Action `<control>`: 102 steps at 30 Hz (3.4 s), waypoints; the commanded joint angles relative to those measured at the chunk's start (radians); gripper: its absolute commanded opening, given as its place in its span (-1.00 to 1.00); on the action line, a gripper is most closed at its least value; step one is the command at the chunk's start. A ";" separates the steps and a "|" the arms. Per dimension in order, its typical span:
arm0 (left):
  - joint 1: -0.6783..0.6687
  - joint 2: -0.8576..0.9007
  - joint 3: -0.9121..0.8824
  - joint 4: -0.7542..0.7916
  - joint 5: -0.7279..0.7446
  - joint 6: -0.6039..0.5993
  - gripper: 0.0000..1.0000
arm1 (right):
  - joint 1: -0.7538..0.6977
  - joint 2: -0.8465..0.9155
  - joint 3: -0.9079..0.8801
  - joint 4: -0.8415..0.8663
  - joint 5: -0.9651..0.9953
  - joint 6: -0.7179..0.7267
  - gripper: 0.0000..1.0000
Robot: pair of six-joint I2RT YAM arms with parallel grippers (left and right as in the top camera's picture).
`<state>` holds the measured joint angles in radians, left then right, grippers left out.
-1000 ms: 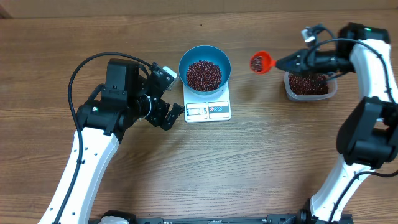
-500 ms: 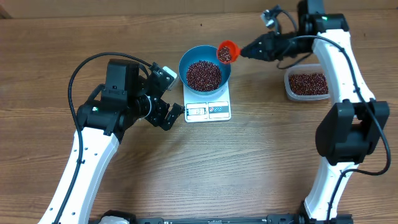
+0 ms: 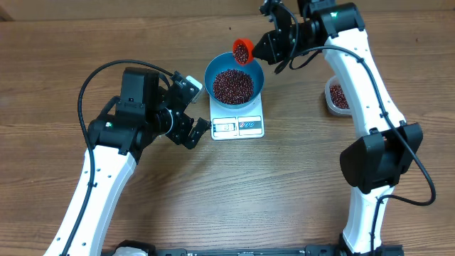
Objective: Scoop item into bowl and weigh 150g on scale
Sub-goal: 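Tip the scoop over the teal bowl with the right gripper to pour, then move the empty scoop back into the bean tub with the right gripper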
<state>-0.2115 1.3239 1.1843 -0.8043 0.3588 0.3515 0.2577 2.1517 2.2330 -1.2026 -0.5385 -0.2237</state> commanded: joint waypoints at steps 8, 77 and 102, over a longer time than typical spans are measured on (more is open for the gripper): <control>0.000 -0.003 0.010 0.001 -0.003 0.023 0.99 | 0.082 -0.039 0.066 -0.035 0.231 -0.108 -0.93; 0.000 -0.003 0.010 0.001 -0.003 0.023 0.99 | -0.141 -0.189 0.067 -0.005 0.376 -0.028 -0.93; 0.000 -0.003 0.010 0.001 -0.003 0.023 0.99 | -0.465 -0.186 -0.317 -0.221 0.359 -0.019 -0.93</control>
<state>-0.2115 1.3239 1.1843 -0.8043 0.3592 0.3515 -0.2081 1.9793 1.9488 -1.4498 -0.1692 -0.2432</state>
